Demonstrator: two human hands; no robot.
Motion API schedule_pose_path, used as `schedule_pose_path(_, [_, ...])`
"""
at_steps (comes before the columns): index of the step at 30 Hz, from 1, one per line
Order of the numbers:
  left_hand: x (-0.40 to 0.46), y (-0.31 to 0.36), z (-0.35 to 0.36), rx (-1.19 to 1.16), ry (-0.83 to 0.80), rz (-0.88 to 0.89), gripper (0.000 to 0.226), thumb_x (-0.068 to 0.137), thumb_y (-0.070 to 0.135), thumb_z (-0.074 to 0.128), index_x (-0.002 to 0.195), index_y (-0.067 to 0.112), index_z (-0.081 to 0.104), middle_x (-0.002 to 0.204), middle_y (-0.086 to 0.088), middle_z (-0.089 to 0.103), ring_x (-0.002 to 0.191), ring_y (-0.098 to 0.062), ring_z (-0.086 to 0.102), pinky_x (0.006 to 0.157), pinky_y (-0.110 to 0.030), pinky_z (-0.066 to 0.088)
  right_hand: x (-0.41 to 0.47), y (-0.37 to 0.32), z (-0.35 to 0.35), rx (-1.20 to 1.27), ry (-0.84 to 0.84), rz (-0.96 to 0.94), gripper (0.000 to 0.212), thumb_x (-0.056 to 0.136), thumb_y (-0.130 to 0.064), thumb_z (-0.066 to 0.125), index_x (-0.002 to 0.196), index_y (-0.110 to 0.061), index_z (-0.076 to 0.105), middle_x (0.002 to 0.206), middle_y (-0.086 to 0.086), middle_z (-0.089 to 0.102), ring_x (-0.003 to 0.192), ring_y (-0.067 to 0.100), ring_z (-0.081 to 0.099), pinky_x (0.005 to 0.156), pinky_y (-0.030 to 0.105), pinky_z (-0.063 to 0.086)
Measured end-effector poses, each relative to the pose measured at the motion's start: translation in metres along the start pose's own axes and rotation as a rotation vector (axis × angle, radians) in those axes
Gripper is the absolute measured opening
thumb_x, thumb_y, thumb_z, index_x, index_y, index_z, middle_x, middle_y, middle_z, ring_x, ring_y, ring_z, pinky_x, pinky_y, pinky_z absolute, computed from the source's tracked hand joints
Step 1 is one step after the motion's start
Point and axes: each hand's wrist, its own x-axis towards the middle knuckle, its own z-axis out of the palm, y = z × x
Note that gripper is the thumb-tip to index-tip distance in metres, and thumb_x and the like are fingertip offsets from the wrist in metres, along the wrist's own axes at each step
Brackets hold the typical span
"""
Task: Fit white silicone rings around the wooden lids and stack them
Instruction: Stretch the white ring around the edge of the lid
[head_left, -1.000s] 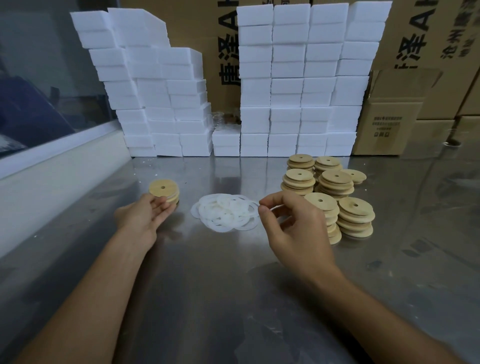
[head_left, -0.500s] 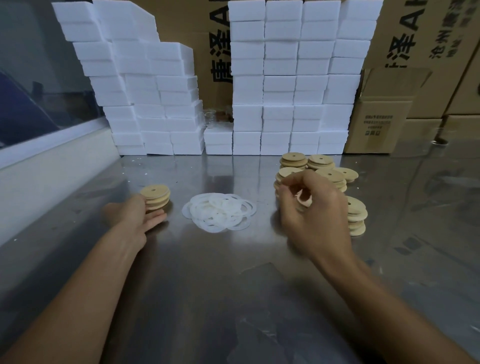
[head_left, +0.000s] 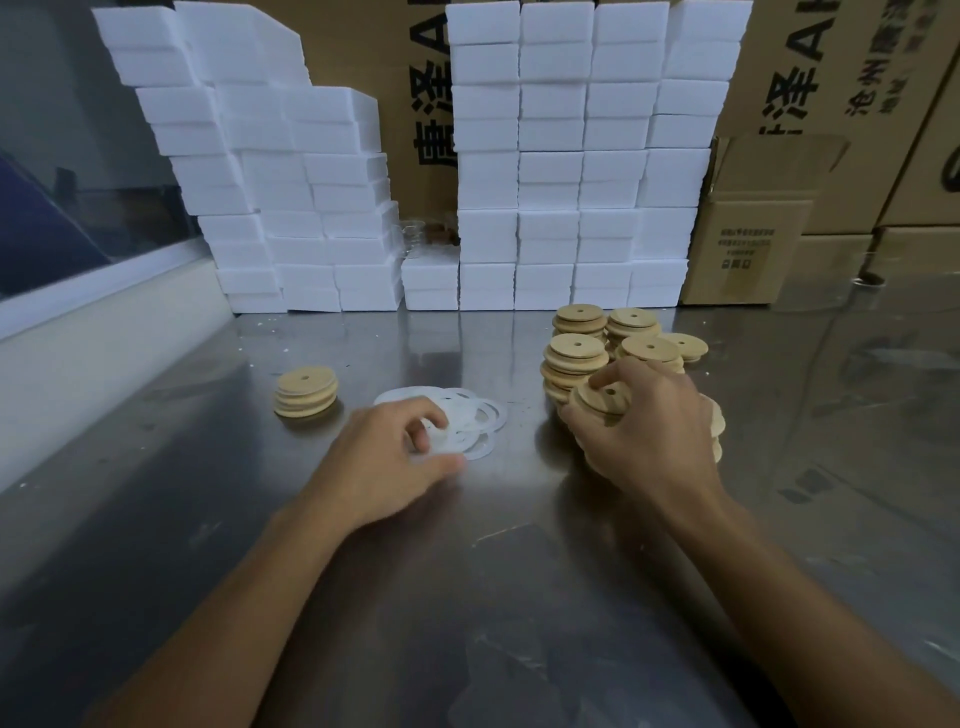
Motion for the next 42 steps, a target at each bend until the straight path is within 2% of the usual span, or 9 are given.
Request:
schedule_pose_path(3, [-0.004, 0.008, 0.003, 0.178, -0.088, 0.066, 0.016, 0.076, 0.045, 0.078, 0.080, 0.035, 0.066, 0.082, 0.014, 0.060, 0.075, -0.007, 0.055, 0.070, -0.030, 0.047, -0.002, -0.006, 0.000, 0.177, 0.072, -0.043, 0.032, 0.077, -0.043, 0.075, 0.100, -0.024, 0.065, 0.104, -0.001, 0.066, 0.104, 0.022, 0.054, 0.088, 0.042, 0.045])
schedule_pose_path(9, [-0.005, 0.010, 0.004, 0.254, -0.005, 0.105, 0.008, 0.087, 0.033, 0.070, 0.087, 0.028, 0.064, 0.082, 0.013, 0.059, 0.074, -0.009, 0.053, 0.067, -0.026, 0.041, -0.008, -0.022, 0.002, 0.536, -0.009, 0.045, 0.067, 0.071, -0.058, 0.077, 0.126, -0.026, 0.059, 0.114, -0.012, 0.060, 0.102, 0.003, 0.055, 0.078, 0.010, 0.039])
schedule_pose_path(20, [-0.004, 0.007, 0.006, 0.261, 0.101, 0.037, 0.009, 0.090, 0.023, 0.066, 0.087, 0.017, 0.074, 0.088, 0.001, 0.066, 0.083, -0.018, 0.058, 0.072, -0.028, 0.042, -0.014, -0.030, 0.003, 0.775, -0.053, 0.098, 0.059, 0.061, -0.054, 0.085, 0.108, -0.036, 0.056, 0.104, -0.019, 0.059, 0.092, -0.013, 0.055, 0.076, 0.032, 0.058])
schedule_pose_path(25, [-0.006, 0.008, 0.002, 0.272, 0.077, 0.017, 0.017, 0.085, 0.032, 0.073, 0.081, 0.016, 0.070, 0.083, 0.002, 0.064, 0.081, -0.019, 0.059, 0.072, -0.032, 0.047, -0.017, -0.031, 0.005, 0.784, -0.034, -0.006, 0.060, 0.061, -0.049, 0.086, 0.111, -0.033, 0.057, 0.105, -0.024, 0.056, 0.094, -0.021, 0.050, 0.064, 0.006, 0.048])
schedule_pose_path(30, [-0.006, 0.011, 0.000, 0.363, 0.057, 0.054, 0.014, 0.096, 0.023, 0.053, 0.091, 0.016, 0.063, 0.096, 0.000, 0.060, 0.087, -0.023, 0.058, 0.077, -0.041, 0.050, -0.018, -0.028, 0.010, 0.788, -0.090, -0.025, 0.058, 0.069, -0.040, 0.085, 0.118, -0.031, 0.056, 0.109, -0.023, 0.057, 0.105, -0.002, 0.055, 0.091, 0.029, 0.052])
schedule_pose_path(32, [-0.006, 0.012, -0.001, 0.375, 0.092, 0.073, 0.011, 0.097, 0.022, 0.048, 0.092, 0.016, 0.056, 0.094, 0.001, 0.058, 0.083, -0.023, 0.055, 0.071, -0.039, 0.047, -0.019, -0.027, 0.014, 0.797, -0.115, -0.042, 0.052, 0.078, -0.036, 0.079, 0.123, -0.028, 0.054, 0.116, -0.016, 0.055, 0.110, 0.011, 0.057, 0.086, 0.036, 0.055])
schedule_pose_path(36, [-0.003, 0.015, -0.006, 0.175, 0.195, 0.077, 0.016, 0.096, 0.010, 0.048, 0.083, 0.020, 0.048, 0.074, 0.004, 0.056, 0.069, -0.021, 0.053, 0.057, -0.035, 0.039, -0.019, -0.026, 0.019, 0.834, -0.136, -0.096, 0.033, 0.097, -0.017, 0.059, 0.127, -0.026, 0.050, 0.120, -0.010, 0.052, 0.103, 0.029, 0.063, 0.053, 0.021, 0.052])
schedule_pose_path(39, [-0.003, 0.025, -0.008, -0.188, 0.179, 0.016, 0.027, 0.097, 0.007, 0.049, 0.076, 0.024, 0.050, 0.063, 0.008, 0.057, 0.059, -0.008, 0.051, 0.056, -0.024, 0.042, -0.020, -0.027, 0.022, 0.841, -0.111, -0.132, 0.029, 0.096, -0.009, 0.056, 0.106, -0.035, 0.050, 0.105, -0.028, 0.052, 0.089, 0.017, 0.062, 0.051, 0.023, 0.055])
schedule_pose_path(42, [-0.009, 0.038, -0.005, -0.576, -0.005, -0.033, 0.027, 0.099, 0.003, 0.047, 0.076, 0.014, 0.055, 0.057, 0.006, 0.058, 0.051, -0.006, 0.047, 0.049, -0.019, 0.041, -0.020, -0.026, 0.027, 0.865, -0.111, -0.127, 0.016, 0.097, -0.015, 0.057, 0.097, -0.031, 0.058, 0.093, -0.027, 0.059, 0.082, 0.010, 0.063, 0.057, 0.026, 0.058])
